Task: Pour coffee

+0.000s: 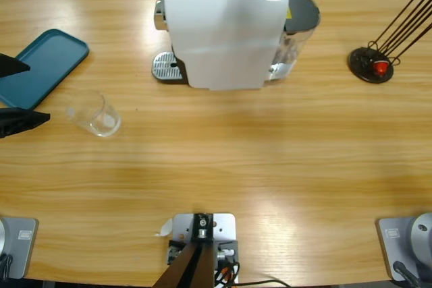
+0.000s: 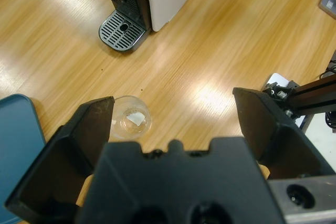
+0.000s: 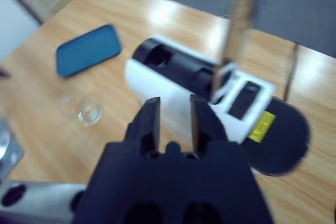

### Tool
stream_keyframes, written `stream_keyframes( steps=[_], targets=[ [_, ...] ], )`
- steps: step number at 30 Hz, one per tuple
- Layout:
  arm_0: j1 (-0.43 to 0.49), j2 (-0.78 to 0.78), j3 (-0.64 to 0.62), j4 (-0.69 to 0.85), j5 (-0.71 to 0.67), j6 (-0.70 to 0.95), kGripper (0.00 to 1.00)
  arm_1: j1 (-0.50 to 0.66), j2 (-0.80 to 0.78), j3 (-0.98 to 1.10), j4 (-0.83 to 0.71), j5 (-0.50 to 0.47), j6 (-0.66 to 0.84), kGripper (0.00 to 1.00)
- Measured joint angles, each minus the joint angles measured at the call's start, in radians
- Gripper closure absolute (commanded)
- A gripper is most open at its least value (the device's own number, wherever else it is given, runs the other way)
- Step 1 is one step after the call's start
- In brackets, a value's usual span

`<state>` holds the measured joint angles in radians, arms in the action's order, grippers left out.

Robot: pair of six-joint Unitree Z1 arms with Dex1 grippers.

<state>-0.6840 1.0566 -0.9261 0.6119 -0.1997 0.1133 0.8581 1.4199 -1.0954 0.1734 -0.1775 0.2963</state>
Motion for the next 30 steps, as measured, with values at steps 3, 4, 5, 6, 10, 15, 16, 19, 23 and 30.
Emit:
stream_keyframes(
  steps=[3, 4, 5, 6, 10, 15, 16, 19, 23, 30],
  targets=[
    [0.000, -0.004, 0.000, 0.000, -0.006, -0.010, 0.023, -0.001, -0.001, -0.017, 0.000, -0.131, 0.095, 1.000],
    [0.000, -0.004, 0.000, 0.000, -0.006, -0.013, 0.023, -0.001, 0.000, -0.035, 0.000, -0.171, 0.116, 1.000],
    [0.000, -0.004, 0.000, 0.000, -0.007, -0.015, 0.023, -0.002, 0.001, -0.055, -0.001, -0.207, 0.138, 1.000],
    [0.000, -0.004, 0.000, 0.000, -0.007, -0.017, 0.023, -0.002, 0.007, -0.083, -0.002, -0.243, 0.162, 1.000],
    [0.000, -0.005, 0.009, 0.000, -0.007, -0.019, 0.023, -0.004, 0.049, -0.174, -0.038, -0.311, 0.235, 1.000],
    [0.000, -0.018, 0.018, 0.000, -0.007, -0.019, 0.023, -0.002, 0.124, -0.224, -0.063, -0.310, 0.306, 1.000],
    [0.000, -0.021, 0.020, 0.000, -0.007, -0.019, 0.023, 0.001, 0.132, -0.224, -0.063, -0.309, 0.315, 1.000],
    [0.000, -0.027, 0.029, 0.000, -0.007, -0.019, 0.023, 0.023, 0.147, -0.225, -0.063, -0.303, 0.343, 1.000],
    [0.000, -0.030, 0.045, 0.000, -0.007, -0.019, 0.018, 0.064, 0.155, -0.225, -0.063, -0.303, 0.365, 1.000],
    [0.000, -0.044, 0.059, -0.006, -0.007, -0.019, 0.004, 0.120, 0.212, -0.258, -0.063, -0.299, 0.372, 1.000]
  ],
)
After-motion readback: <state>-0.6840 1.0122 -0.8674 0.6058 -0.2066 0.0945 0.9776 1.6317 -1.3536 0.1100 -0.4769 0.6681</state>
